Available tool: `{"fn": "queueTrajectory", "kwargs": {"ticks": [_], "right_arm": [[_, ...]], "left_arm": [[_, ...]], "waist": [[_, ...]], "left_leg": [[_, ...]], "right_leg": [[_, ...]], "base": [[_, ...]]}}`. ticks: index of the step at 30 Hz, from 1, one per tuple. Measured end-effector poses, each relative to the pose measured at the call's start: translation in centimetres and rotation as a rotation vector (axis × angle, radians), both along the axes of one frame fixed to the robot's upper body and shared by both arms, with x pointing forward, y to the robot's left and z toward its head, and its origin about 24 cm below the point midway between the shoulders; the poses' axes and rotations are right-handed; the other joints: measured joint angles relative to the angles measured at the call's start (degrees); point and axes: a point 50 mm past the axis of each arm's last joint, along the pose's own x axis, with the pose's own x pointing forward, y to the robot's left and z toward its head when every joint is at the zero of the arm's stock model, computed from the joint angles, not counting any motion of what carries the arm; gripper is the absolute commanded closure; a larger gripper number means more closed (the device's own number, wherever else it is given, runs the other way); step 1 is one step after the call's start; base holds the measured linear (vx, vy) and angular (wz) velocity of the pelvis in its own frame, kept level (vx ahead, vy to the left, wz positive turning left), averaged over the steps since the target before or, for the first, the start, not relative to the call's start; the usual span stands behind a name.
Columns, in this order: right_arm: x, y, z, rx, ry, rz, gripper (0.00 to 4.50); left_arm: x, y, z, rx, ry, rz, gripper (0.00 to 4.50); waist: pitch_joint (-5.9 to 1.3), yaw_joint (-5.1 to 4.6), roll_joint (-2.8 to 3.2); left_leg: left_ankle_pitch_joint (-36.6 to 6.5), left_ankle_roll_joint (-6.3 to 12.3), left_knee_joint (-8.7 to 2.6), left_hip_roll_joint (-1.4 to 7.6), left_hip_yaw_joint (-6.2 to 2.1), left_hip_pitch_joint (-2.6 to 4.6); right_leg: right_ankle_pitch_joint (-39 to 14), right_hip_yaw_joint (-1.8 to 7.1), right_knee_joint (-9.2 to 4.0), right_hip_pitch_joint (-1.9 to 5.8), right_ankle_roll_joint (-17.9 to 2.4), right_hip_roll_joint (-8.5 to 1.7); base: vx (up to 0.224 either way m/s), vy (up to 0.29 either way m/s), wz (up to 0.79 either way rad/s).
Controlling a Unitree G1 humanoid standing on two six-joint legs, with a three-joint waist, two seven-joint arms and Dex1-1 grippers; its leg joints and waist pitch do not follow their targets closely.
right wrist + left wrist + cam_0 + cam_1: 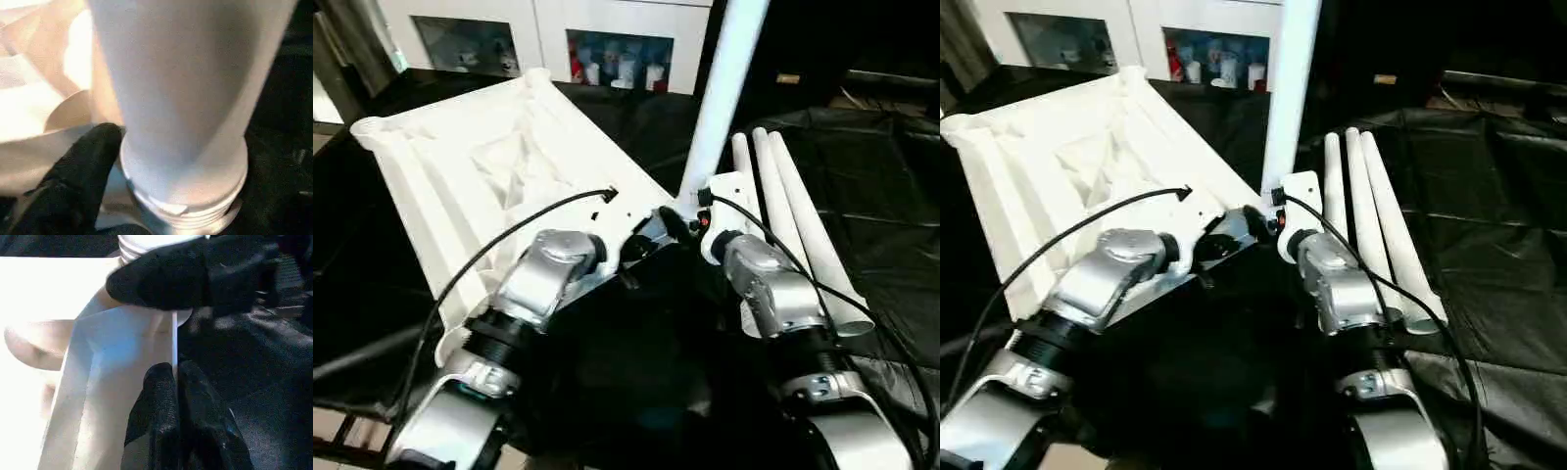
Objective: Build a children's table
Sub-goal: Rotate leg to tighten
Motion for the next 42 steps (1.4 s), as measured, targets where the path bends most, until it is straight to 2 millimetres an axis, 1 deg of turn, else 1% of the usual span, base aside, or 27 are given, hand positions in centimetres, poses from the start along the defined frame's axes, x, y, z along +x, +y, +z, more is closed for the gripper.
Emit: {"fn": "queueTrajectory", "kwargs": {"ticks": [4,8,9,11,13,17,19,20,22,23,26,28,29,30,34,39,42], "right_arm": [[-0.7,-0.8,0.1,-0.051,-0.012,0.131,0.68],[-1.5,-1.9,0.3,-0.112,-0.015,0.286,0.68],[-1.9,-1.9,0.4,-0.119,-0.015,0.331,0.68],[-2.0,-2.3,0.6,-0.131,-0.018,0.365,0.68],[-2.6,-2.5,0.8,-0.144,-0.017,0.436,0.68],[-3.3,-2.8,1.0,-0.149,-0.012,0.515,0.68],[-3.5,-3.1,1.3,-0.149,-0.016,0.541,0.91],[-3.6,-3.1,1.4,-0.147,-0.013,0.549,0.91],[-3.8,-3.1,1.3,-0.137,-0.007,0.567,1.11],[-3.9,-3.1,1.2,-0.133,-0.003,0.569,1.11],[-4.1,-3.1,0.9,-0.124,0.01,0.569,1.43],[-4.1,-3.0,0.9,-0.116,0.015,0.564,1.54],[-4.2,-2.8,0.8,-0.108,0.014,0.558,1.67],[-4.2,-2.5,0.6,-0.094,0.013,0.538,1.7],[-3.7,-1.9,0.1,-0.07,0.011,0.409,1.78],[-0.9,-0.8,-0.2,-0.026,0.016,0.033,1.78],[-0.1,-0.1,-0.2,-0.017,0.021,-0.078,1.78]], "left_arm": [[-0.5,1.0,0.0,-0.005,0.0,-0.047,4.5],[-1.3,2.2,0.0,-0.005,0.005,-0.124,4.5],[-1.5,2.5,0.0,-0.007,0.014,-0.149,4.5],[-1.8,2.7,0.1,-0.004,0.021,-0.175,4.5],[-2.3,3.4,0.0,0.002,0.03,-0.22,4.5],[-3.0,4.2,0.0,0.009,0.046,-0.277,4.5],[-3.4,4.3,0.0,0.009,0.054,-0.3,4.5],[-3.4,4.4,0.0,0.007,0.057,-0.304,4.5],[-3.5,4.5,0.0,0.009,0.062,-0.312,4.5],[-3.5,4.5,0.0,0.009,0.064,-0.314,4.5],[-3.5,4.6,0.0,0.011,0.065,-0.313,4.5],[-3.5,4.5,0.0,0.01,0.066,-0.315,4.5],[-3.5,4.5,-0.1,0.008,0.067,-0.315,4.5],[-3.5,4.5,-0.1,0.009,0.069,-0.305,4.5],[-2.7,3.9,-0.2,0.011,0.062,-0.232,4.5],[-0.1,1.0,-0.2,-0.011,0.085,-0.01,4.5],[0.4,0.2,-0.3,-0.019,0.084,0.043,4.5]], "waist": [[0.0,0.03,0.0],[0.01,0.22,0.02],[0.01,0.27,0.02],[0.01,0.28,0.02],[0.01,0.42,0.02],[0.03,0.8,0.05],[0.03,1.01,0.05],[0.03,1.11,0.05],[0.03,1.25,0.05],[0.03,1.34,0.05],[0.03,1.49,0.05],[0.03,1.49,0.05],[0.03,1.5,0.05],[0.03,1.46,0.05],[0.02,1.24,0.05],[0.01,0.99,0.1],[0.0,0.89,0.11]], "left_leg": [[0.0,0.01,-0.06,0.02,0.0,-0.06],[0.0,0.04,-0.03,0.02,0.0,-0.29],[0.1,0.13,0.01,0.02,0.0,-0.35],[0.1,0.16,0.04,0.01,0.0,-0.42],[0.1,0.19,0.04,0.0,0.01,-0.45],[0.1,0.19,0.04,0.0,0.02,-0.47],[0.1,0.19,0.04,0.01,0.02,-0.46],[0.1,0.19,0.04,0.01,0.02,-0.46],[0.1,0.19,0.04,0.01,0.02,-0.46],[0.1,0.19,0.05,0.01,0.02,-0.46],[0.1,0.19,0.06,0.01,0.02,-0.46],[0.1,0.19,0.07,0.01,0.02,-0.45],[0.1,0.19,0.07,0.02,0.02,-0.44],[0.1,0.19,0.07,0.02,0.02,-0.42],[0.1,0.16,0.15,0.01,0.02,-0.29],[0.1,0.13,0.12,-0.05,0.03,0.01],[0.1,0.12,-0.06,-0.08,0.03,0.12]], "right_leg": [[0.0,-0.01,-0.12,-0.04,0.0,0.04],[0.0,-0.04,-0.3,-0.1,0.0,0.03],[0.0,-0.04,-0.34,-0.11,0.0,0.03],[0.0,-0.05,-0.39,-0.12,0.0,0.01],[0.0,-0.05,-0.48,-0.11,0.0,-0.01],[0.0,-0.07,-0.5,-0.11,0.0,-0.01],[0.0,-0.07,-0.49,-0.1,0.0,-0.02],[0.0,-0.08,-0.48,-0.1,0.0,-0.01],[0.0,-0.07,-0.46,-0.1,0.0,-0.01],[0.0,-0.07,-0.46,-0.1,0.0,-0.01],[0.0,-0.07,-0.45,-0.1,0.0,-0.01],[0.0,-0.07,-0.44,-0.1,0.0,-0.01],[0.0,-0.07,-0.43,-0.1,0.0,-0.01],[0.0,-0.07,-0.4,-0.1,0.0,-0.01],[0.0,-0.03,-0.21,-0.06,0.0,-0.03],[0.1,0.01,-0.1,0.11,-0.1,-0.08],[0.1,0.0,-0.21,0.17,0.2,-0.1]], "base": [[0.0,0.0,0.0],[0.0,0.0,0.0],[0.0,0.0,0.0],[0.0,0.0,0.0],[0.0,0.0,0.0],[0.0,0.0,0.0],[0.0,0.0,0.0],[0.0,0.0,0.0],[0.0,0.0,0.0],[0.0,0.0,0.0],[0.0,0.0,0.0],[0.0,0.0,0.0],[0.0,0.0,0.0],[0.0,0.0,0.0],[0.0,0.0,0.0],[0.0,0.0,0.0],[0.0,0.0,0.0]]}}
